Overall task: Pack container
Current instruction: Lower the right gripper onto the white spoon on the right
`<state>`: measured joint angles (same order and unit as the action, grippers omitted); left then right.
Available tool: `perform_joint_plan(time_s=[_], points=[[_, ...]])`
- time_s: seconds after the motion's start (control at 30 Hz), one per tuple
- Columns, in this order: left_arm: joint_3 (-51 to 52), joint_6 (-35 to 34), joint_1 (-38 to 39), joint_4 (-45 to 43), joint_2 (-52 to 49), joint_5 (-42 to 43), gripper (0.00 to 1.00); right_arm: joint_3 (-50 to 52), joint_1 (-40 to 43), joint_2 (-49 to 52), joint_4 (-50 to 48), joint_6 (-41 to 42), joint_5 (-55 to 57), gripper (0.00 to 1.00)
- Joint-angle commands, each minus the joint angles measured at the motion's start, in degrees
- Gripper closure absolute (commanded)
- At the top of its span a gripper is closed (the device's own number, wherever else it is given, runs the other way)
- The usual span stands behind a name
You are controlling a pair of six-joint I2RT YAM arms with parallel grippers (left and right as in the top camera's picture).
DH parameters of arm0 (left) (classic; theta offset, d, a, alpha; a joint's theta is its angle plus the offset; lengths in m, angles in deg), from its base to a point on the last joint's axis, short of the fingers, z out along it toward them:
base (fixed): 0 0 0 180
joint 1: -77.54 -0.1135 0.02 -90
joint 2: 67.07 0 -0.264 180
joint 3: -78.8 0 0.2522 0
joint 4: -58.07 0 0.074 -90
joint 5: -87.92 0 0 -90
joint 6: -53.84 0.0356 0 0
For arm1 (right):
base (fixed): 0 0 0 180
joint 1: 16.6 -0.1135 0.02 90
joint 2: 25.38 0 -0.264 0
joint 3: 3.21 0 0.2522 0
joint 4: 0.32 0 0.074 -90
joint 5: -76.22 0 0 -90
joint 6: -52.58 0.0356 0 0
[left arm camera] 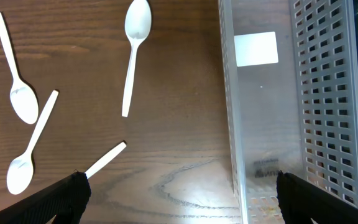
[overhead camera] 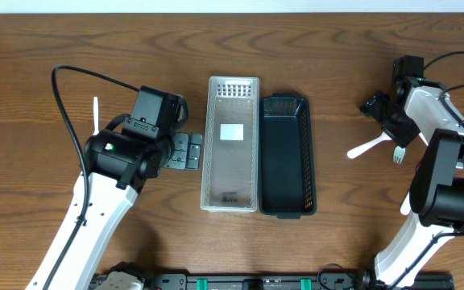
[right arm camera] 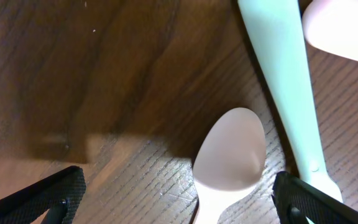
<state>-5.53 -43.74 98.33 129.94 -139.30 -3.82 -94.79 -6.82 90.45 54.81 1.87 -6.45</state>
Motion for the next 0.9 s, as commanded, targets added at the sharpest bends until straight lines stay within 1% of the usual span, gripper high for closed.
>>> perform_joint_plan(time_s=[0.0, 0.37, 0.5, 0.6, 0.73, 0.87], points=[[-0.8, -0.9, 0.1, 0.2, -0.1, -0.7, 0.02, -0.2, 0.3, 2.1, -0.1, -0.8, 0.1, 0.01], [-0.8, -0.9, 0.1, 0.2, -0.1, -0.7, 0.02, -0.2, 0.4, 5.2, -0.3, -2.8, -0.1, 0.01], [-0.8, -0.9, 0.1, 0.2, -0.1, -0.7, 0.02, -0.2, 0.4, 5.2, -0.3, -3.8, -0.1, 0.09], [-0.8, -0.9, 0.1, 0.2, -0.1, -0.7, 0.02, -0.2, 0.4, 5.2, -0.2, -4.2, -0.1, 0.19], [-0.8, -0.9, 0.1, 0.2, -0.1, -0.7, 0.02, -0.2, 0.4, 5.2, -0.2, -4.3, -0.1, 0.22], [-0.8, -0.9, 0.1, 0.2, -0.1, -0.7, 0.02, -0.2, 0.4, 5.2, -0.2, -4.3, -0.1, 0.35]])
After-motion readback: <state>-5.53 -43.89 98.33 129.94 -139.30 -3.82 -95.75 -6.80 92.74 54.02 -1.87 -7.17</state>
